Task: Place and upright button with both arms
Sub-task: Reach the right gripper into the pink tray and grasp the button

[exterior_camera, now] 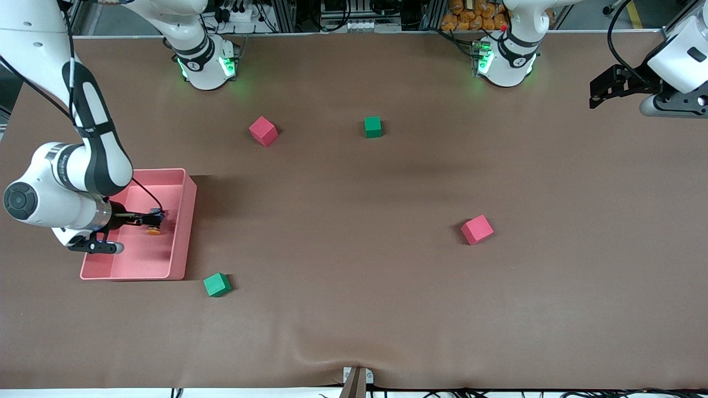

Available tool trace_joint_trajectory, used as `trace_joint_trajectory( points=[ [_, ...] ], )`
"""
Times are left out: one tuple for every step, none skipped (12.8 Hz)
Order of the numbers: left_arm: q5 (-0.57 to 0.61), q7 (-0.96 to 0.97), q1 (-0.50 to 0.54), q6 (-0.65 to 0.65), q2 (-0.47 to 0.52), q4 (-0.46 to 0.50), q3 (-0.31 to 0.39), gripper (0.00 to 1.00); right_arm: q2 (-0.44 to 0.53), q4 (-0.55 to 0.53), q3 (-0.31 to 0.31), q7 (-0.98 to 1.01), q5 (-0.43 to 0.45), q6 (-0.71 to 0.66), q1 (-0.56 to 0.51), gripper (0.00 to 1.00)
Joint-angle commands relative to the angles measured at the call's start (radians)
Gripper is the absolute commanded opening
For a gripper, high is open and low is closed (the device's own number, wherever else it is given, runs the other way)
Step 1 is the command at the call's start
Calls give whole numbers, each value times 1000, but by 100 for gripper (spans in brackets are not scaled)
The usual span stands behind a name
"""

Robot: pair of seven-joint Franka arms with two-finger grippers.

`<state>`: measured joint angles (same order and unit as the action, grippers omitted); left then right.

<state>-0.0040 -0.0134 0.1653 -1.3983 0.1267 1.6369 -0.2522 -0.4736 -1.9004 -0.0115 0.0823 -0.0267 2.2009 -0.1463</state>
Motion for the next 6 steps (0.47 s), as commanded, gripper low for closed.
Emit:
trace_joint_trajectory(
  points=[
    [-21, -22, 5, 9, 17, 11, -4, 100, -39, -17, 8, 31, -22, 68, -13, 100],
    [-21, -22, 5, 9, 17, 12, -5, 100, -46, -28, 8, 33, -22, 89, -13, 100],
    [-21, -22, 5, 13, 19, 11, -5, 100, -52, -29, 8, 34, -22, 100, -13, 100],
    [-21, -22, 5, 16, 19, 11, -5, 100, -69, -31, 8, 36, -22, 105, -15, 100],
    [-21, -22, 3, 18, 19, 11, -5, 100, -74, -37, 8, 40, -22, 121, -12, 100],
    [-21, -22, 5, 22, 19, 11, -7, 100, -74, -48, 8, 56, -22, 138, -13, 95]
  ],
)
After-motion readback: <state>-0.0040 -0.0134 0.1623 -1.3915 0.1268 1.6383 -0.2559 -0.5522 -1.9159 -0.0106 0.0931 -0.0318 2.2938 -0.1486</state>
